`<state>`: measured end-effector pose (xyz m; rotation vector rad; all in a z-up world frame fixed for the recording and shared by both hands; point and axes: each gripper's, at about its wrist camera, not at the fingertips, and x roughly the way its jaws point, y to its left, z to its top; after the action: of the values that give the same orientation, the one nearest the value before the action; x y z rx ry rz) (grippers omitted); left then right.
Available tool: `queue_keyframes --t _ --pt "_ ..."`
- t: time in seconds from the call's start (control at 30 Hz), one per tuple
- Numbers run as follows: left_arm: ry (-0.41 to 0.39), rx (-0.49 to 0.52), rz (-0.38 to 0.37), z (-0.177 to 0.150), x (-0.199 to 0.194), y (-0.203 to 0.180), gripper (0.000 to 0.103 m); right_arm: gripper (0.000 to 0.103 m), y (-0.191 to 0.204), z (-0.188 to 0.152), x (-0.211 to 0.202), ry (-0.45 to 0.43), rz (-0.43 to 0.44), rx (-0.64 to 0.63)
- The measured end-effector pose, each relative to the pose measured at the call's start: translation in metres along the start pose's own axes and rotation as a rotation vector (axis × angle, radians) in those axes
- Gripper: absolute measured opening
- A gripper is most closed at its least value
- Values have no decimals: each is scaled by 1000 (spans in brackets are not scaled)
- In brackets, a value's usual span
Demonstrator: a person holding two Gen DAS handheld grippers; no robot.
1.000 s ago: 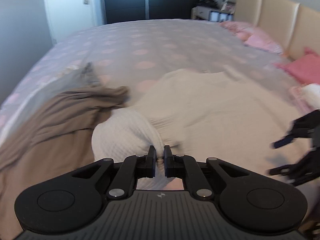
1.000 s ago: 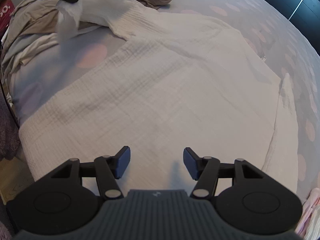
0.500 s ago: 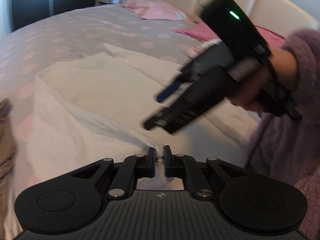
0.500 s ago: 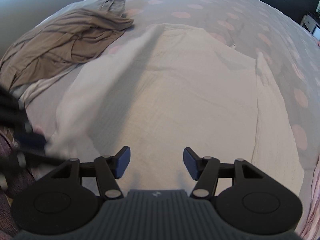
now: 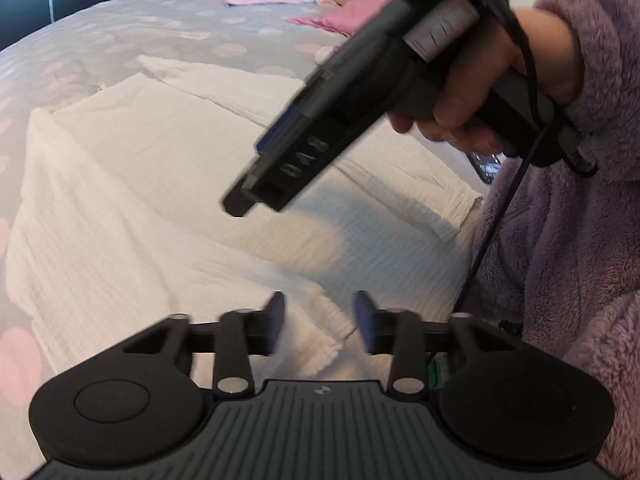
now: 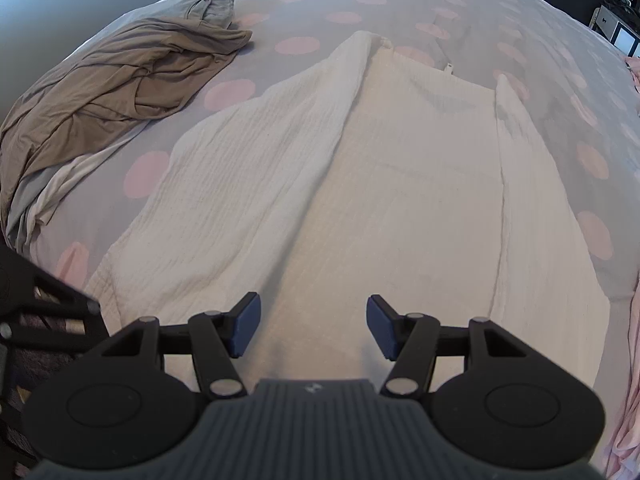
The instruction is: Fold clothes
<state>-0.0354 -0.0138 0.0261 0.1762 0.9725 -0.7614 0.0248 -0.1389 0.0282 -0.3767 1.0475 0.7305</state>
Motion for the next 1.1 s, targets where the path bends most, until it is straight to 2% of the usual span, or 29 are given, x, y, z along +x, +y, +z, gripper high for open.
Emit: queue_keyframes --t 0.17,0.3,0.43,0.67,0.77,0.9,0.93,0.97,1.0,1.03,1.07,1.1 --pt "32 -26 57 -16 -8 8 44 62 -1 -14 -7 -7 9 -26" --pt "86 -26 108 -29 -5 13 44 62 5 -35 -14 -2 93 -40" --pt "107 8 132 -36 -3 7 44 61 38 -56 -21 0 175 -171" --pt "89 96 173 -34 13 2 44 60 70 -78 -10 16 214 -320" --pt "57 134 192 -29 18 3 44 60 82 -84 -8 10 228 -415" --pt "18 112 187 -23 20 6 46 60 93 -89 1 6 197 -512" --pt "13 104 181 -21 21 8 47 57 94 -89 6 15 179 -532" --pt "12 102 179 -20 21 8 47 45 94 -89 10 24 167 -548" --pt "10 107 181 -19 20 7 47 39 93 -88 14 34 155 -565" --pt "6 115 184 -18 19 6 47 28 92 -87 19 45 135 -570" --pt "3 126 187 -18 17 4 48 17 88 -83 19 46 133 -544" --pt "-1 142 191 -19 15 1 51 13 83 -79 18 46 134 -515"
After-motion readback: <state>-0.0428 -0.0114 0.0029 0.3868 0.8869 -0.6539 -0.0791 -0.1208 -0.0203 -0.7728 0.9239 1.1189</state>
